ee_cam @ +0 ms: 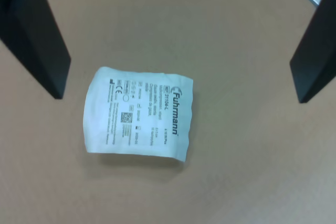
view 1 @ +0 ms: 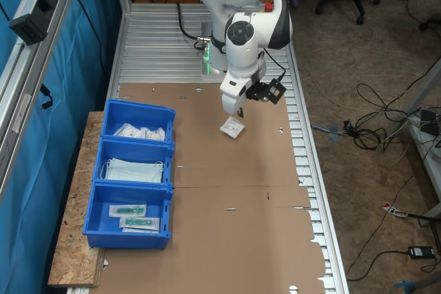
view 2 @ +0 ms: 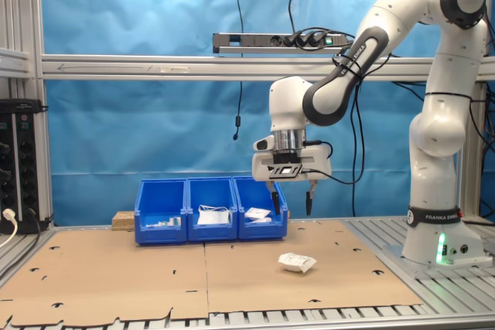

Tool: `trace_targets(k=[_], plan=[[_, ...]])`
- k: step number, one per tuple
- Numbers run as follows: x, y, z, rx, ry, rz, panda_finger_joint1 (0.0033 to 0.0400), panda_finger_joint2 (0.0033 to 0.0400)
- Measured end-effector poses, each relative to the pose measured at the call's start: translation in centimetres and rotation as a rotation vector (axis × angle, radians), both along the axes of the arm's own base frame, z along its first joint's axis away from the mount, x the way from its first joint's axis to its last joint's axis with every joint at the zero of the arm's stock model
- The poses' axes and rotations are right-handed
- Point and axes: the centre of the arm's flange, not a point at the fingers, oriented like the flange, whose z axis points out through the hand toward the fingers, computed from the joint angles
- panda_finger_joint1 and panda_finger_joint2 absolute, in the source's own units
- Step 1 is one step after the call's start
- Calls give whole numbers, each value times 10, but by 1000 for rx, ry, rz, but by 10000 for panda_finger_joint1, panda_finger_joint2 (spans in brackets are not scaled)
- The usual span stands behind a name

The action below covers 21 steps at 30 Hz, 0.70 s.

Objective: Pick and place sorting task of medical equipment.

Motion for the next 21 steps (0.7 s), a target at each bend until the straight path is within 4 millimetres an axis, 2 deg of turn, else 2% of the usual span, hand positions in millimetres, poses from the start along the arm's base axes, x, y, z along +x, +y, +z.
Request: trace_targets(k=[10, 15, 21], plan=[[5, -4, -32, 15, -30, -52, 400, 400], [-2, -9, -57, 23, -31, -104, 400, 400], [-12, -14, -76, 35, -21, -172, 400, 400]])
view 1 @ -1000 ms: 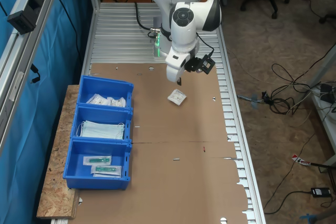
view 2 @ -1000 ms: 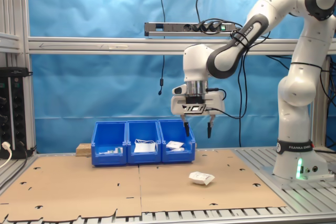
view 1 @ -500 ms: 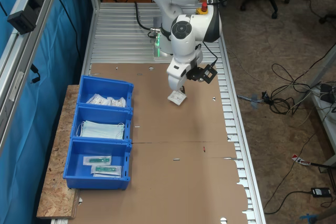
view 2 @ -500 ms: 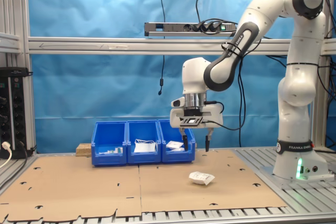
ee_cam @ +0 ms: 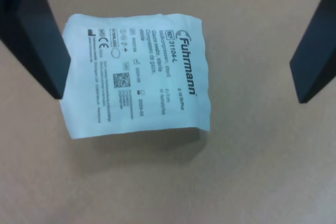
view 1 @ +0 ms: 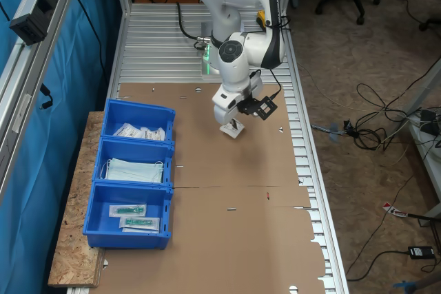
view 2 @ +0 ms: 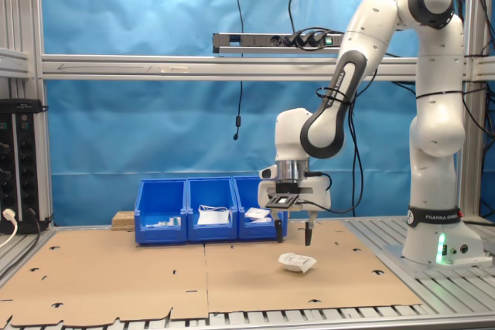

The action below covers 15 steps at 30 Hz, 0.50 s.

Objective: Pick and place sorting task of medical equipment.

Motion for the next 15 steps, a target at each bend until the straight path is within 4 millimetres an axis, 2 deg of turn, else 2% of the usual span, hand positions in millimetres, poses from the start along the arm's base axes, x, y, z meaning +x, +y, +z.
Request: trace_targets(k=[15], plan=[[-7, -13, -33, -13, -35, -145, 400, 400]])
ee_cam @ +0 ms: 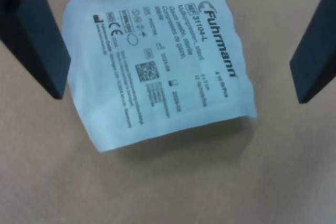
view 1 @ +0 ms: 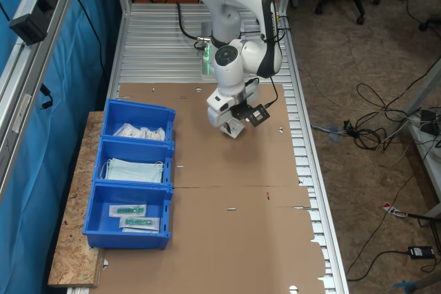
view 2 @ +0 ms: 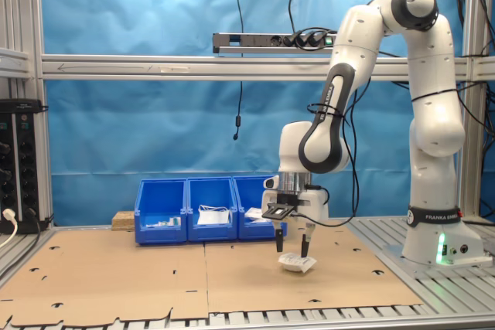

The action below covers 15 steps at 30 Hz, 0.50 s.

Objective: Pick and place sorting task of medical equipment.

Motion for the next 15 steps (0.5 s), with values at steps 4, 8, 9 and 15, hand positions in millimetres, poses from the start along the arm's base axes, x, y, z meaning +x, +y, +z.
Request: trace_targets(k=[4, 8, 9, 15], plan=[[-2, -2, -9, -12, -6, -22, 400, 400], [-6, -3, -18, -24, -7, -32, 400, 400], [-7, -3, -20, -26, -6, -34, 400, 400], [-20, -3, -30, -44, 5, -35, 400, 400]])
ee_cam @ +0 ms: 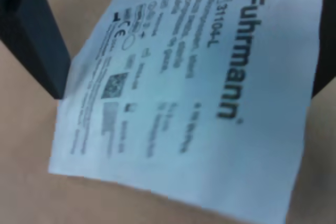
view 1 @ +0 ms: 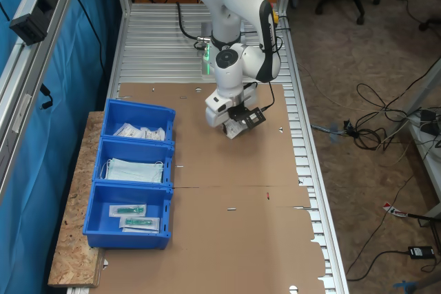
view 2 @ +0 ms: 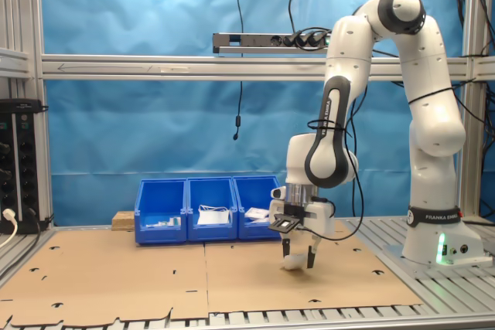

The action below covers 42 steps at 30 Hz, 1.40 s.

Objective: Pick and place sorting task of medical equipment.

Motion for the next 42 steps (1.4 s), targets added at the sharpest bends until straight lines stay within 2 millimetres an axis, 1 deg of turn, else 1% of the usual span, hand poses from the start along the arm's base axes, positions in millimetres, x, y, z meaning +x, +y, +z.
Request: trace_targets(k=[6, 12, 42], plan=[[-11, 3, -6, -13, 11, 9, 400, 400], [-16, 7, -8, -23, 10, 20, 400, 400], [-17, 6, -7, -45, -11, 23, 400, 400]])
